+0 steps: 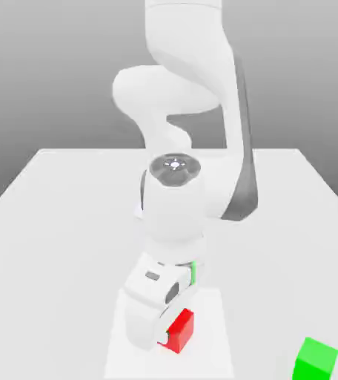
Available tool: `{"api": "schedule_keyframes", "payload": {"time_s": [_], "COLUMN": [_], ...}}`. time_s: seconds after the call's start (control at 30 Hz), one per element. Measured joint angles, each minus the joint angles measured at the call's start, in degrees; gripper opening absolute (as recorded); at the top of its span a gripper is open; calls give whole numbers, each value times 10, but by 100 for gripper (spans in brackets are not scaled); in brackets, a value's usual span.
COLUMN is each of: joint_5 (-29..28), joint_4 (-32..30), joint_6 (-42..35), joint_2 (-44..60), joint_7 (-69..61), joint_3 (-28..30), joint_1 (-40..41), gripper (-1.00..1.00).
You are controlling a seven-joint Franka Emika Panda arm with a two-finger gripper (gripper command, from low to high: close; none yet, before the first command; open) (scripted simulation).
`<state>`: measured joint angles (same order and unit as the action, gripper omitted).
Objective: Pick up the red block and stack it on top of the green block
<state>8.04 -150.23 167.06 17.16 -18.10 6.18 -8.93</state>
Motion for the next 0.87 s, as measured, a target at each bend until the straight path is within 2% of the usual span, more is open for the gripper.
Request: {"api": "schedule_keyframes", "payload": {"time_s": [0.07, 0.27, 0.6, 0.73, 0.77, 0.87], "joint_5": [0, -54, -77, -77, -77, -77], "joint_4": [0, -12, 180, 200, 201, 201], "joint_6": [0, -91, -212, -158, -148, -148], "joint_2": [0, -105, -34, 39, 51, 51], "joint_7": [0, 45, 260, 278, 278, 278], "joint_3": [0, 24, -53, -59, -59, -59], "joint_1": [1, -17, -150, -163, -164, -164], "gripper": [-100, -100, -100, -100, 100, 100]}}
